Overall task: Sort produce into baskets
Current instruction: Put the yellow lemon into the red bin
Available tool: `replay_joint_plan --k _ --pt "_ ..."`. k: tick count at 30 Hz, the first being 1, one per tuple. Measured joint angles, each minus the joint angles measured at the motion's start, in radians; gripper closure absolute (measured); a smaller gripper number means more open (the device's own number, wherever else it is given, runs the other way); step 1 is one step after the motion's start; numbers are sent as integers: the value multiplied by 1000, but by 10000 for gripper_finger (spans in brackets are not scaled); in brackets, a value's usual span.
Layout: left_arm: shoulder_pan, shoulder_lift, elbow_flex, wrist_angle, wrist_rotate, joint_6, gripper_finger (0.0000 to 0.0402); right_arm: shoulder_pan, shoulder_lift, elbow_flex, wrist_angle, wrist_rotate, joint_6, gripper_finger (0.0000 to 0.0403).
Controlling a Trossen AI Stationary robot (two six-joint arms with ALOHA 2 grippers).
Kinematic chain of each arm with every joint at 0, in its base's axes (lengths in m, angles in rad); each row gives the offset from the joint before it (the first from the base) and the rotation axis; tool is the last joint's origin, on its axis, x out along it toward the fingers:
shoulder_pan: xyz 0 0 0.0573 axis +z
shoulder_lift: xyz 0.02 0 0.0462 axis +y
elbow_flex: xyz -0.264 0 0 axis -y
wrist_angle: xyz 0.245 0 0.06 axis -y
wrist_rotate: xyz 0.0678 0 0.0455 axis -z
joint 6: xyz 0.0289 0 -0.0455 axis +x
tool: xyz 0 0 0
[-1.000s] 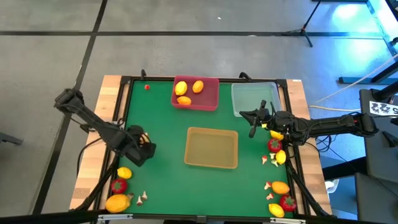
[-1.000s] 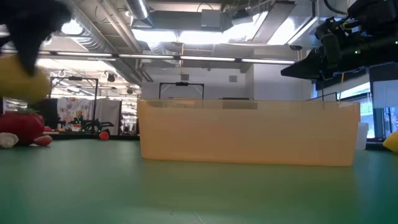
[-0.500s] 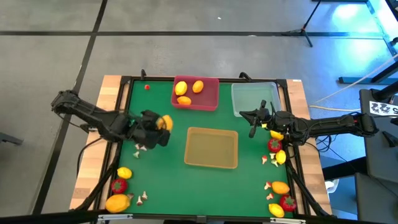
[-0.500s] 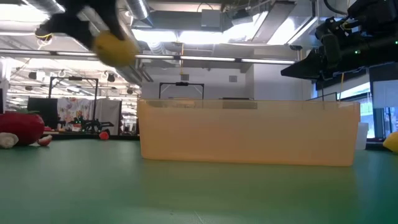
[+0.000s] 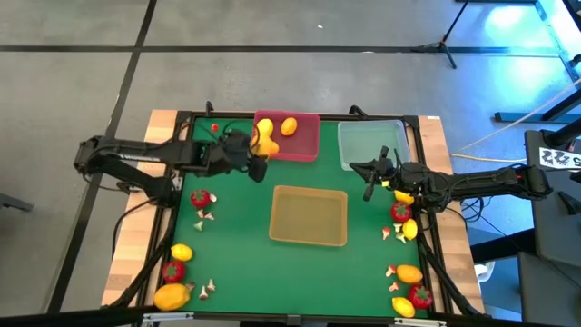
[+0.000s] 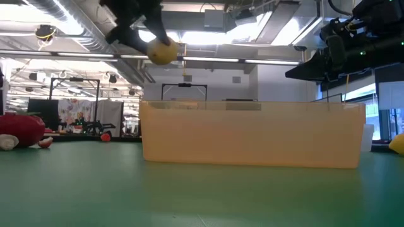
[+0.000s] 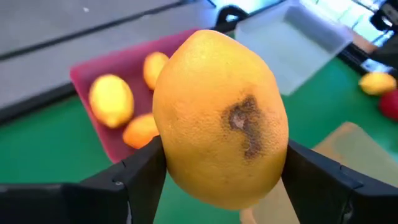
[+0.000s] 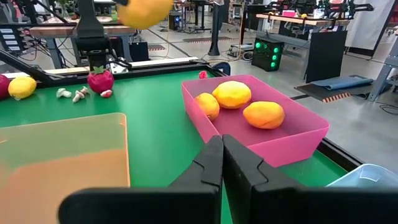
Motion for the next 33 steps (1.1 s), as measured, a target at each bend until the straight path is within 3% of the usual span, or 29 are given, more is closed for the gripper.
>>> replay_joint_plan --k 5,16,25,33 --pt "99 39 0 93 28 117 127 0 0 0 10 35 -22 393" --pt "282 235 0 358 279 331 127 0 0 0 17 127 -105 393" --pt "375 424 0 428 287 378 127 0 0 0 35 140 -157 393" --pt "436 486 0 423 286 377 127 0 0 0 34 132 -151 393"
